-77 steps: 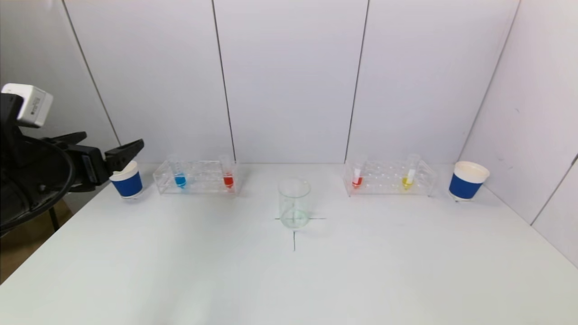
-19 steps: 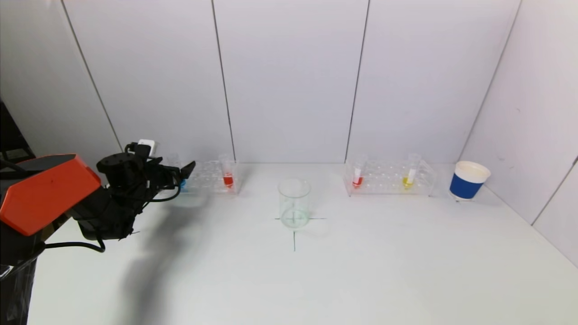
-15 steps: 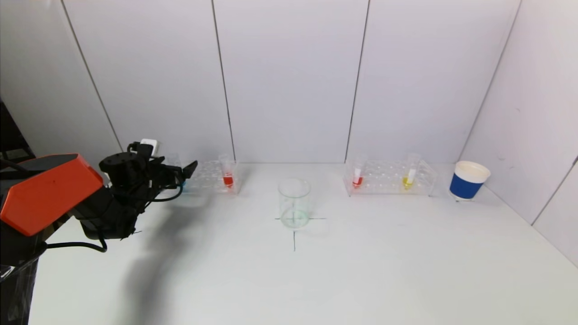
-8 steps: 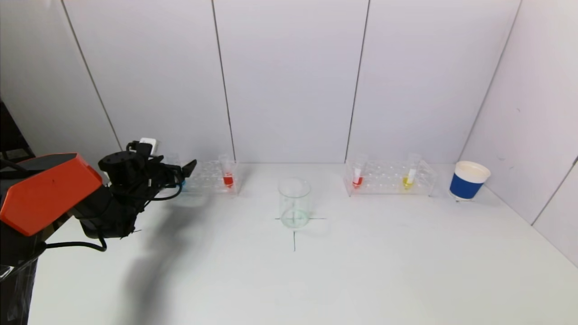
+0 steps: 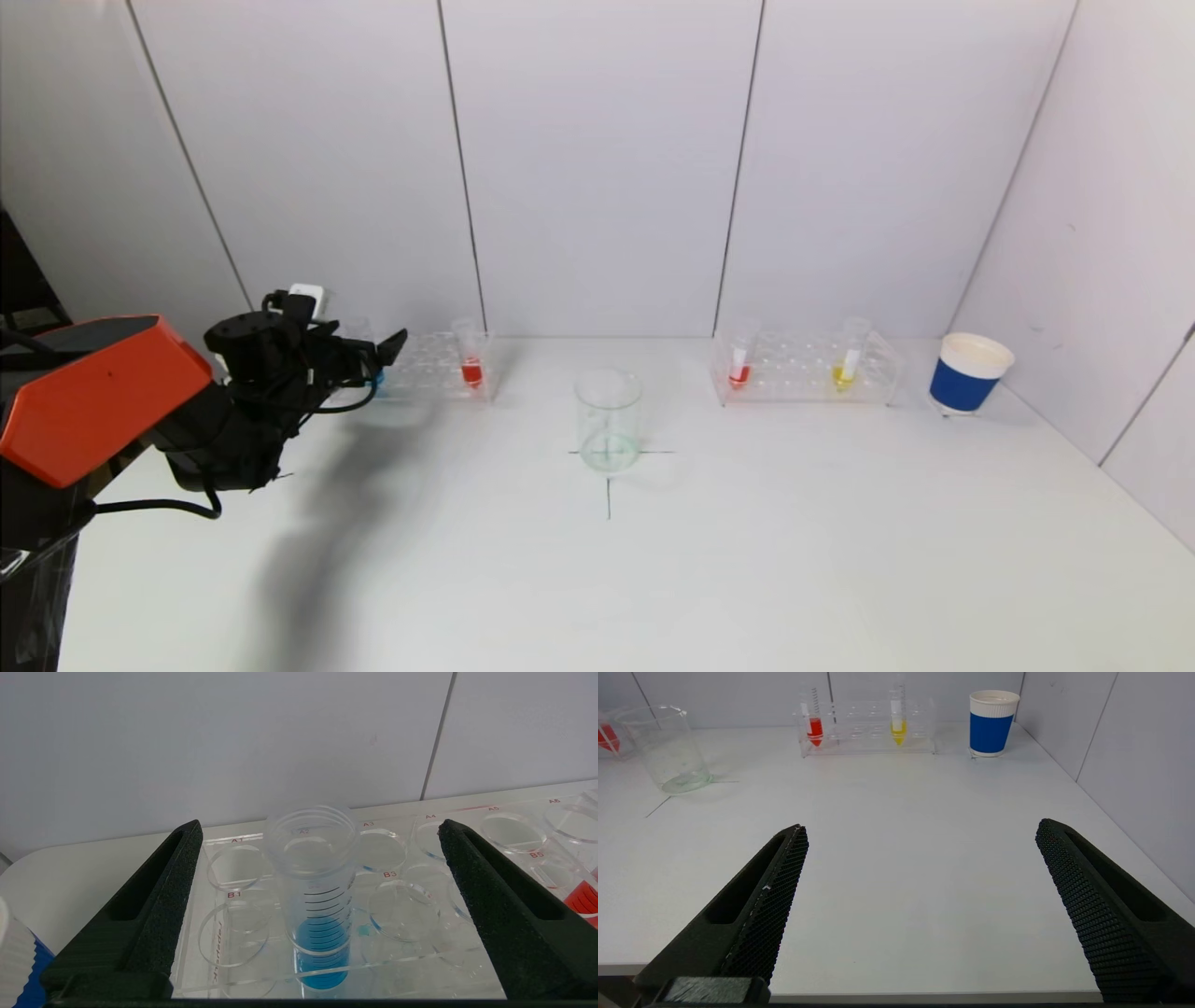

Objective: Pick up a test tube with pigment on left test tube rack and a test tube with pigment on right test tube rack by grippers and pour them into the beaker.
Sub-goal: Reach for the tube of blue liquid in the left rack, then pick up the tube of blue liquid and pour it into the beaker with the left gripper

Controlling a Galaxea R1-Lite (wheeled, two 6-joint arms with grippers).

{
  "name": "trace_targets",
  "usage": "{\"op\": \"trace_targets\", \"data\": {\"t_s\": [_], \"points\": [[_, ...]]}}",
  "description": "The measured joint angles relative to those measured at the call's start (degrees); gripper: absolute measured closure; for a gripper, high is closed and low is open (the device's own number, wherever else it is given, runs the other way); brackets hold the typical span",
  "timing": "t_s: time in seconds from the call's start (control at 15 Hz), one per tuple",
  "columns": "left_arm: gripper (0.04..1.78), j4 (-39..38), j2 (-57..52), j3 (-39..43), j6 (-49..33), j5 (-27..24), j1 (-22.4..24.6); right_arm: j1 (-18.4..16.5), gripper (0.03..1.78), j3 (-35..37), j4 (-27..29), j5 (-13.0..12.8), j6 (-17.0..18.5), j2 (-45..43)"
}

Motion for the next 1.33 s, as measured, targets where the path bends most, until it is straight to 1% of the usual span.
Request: {"op": "trace_targets", "data": {"t_s": [0.13,0.27,0.4,0.53,0.6,0.67,0.8,1.33], "points": [[0.16,0.02,0.0,-0.09,0.0,0.0,0.04,0.0,0.04,0.0,0.0,0.0,0.0,0.0],[0.36,0.16,0.01,-0.11,0.0,0.0,0.02,0.0,0.04,0.0,0.0,0.0,-0.01,0.0],[0.67,0.28,0.06,-0.16,0.0,0.02,0.02,0.0,0.04,0.0,0.0,0.0,-0.01,0.0],[1.06,0.28,0.06,-0.2,0.0,0.02,0.0,0.0,0.04,0.0,0.02,0.0,0.0,0.0],[1.23,0.27,0.06,-0.2,0.0,0.0,0.0,0.0,0.04,0.0,0.02,0.02,0.0,0.0],[1.34,0.28,0.06,-0.2,-0.05,-0.02,0.02,0.0,0.04,0.0,0.0,0.02,-0.01,0.0],[1.37,0.28,0.06,-0.2,-0.05,0.0,0.02,0.0,0.04,0.0,0.02,-0.02,0.02,0.0],[1.37,0.35,-0.05,-0.2,-0.02,0.13,0.02,0.0,0.04,0.0,0.0,0.02,-0.01,0.0]]}}
